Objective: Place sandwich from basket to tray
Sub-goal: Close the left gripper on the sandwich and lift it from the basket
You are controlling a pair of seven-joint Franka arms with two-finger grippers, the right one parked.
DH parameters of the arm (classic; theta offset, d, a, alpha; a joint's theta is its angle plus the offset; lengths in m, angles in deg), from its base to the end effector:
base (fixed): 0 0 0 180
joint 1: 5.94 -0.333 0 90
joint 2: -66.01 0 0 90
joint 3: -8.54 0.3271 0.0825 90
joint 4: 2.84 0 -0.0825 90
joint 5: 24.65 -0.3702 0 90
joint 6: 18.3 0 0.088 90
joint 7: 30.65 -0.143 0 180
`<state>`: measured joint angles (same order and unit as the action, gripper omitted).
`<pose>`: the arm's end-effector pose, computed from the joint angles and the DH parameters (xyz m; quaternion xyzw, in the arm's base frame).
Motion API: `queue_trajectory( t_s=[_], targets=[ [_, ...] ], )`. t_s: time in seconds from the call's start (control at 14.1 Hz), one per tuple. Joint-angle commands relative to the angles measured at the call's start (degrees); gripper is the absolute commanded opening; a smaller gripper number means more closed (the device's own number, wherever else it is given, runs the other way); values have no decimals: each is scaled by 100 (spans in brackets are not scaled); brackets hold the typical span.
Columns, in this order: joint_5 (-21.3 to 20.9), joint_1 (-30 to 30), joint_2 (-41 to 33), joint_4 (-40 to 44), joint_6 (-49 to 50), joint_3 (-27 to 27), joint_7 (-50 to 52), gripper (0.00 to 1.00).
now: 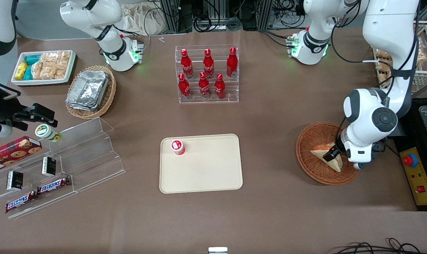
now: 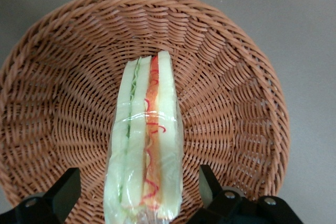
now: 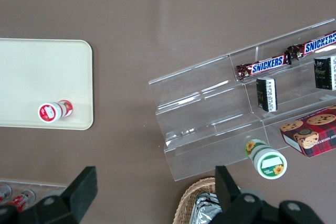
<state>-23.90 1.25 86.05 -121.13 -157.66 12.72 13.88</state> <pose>0.5871 -0.0317 0.2495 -0.9341 -0.3569 -0.0120 0.0036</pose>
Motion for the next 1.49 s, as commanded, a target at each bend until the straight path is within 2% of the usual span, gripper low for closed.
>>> queue_trajectory(
  t_s=[0.0, 0.07, 0.14, 0.21, 0.28, 0.35, 0.42, 0.64, 0.99, 1.2, 1.42],
  targets=[
    [40, 10, 78, -132, -284, -4, 109, 99],
    [40, 10, 122, -124, -363, -4, 117, 97],
    [40, 10, 123, -132, -390, -4, 117, 72],
    [40, 1, 105, -141, -382, -4, 100, 39],
    [40, 1, 96, -141, -364, -4, 91, 20],
    [40, 1, 96, -124, -338, -4, 91, 7],
    [40, 1, 96, -106, -329, -4, 74, 1],
    [31, 1, 88, 113, -14, -4, 3, 0],
    [-13, 1, 44, 1324, 1943, -4, -436, 0],
    [-66, 80, 17, 2675, 3595, -232, -445, 0],
    [-57, 168, -18, 3618, 4477, -574, -515, 0]
  ],
)
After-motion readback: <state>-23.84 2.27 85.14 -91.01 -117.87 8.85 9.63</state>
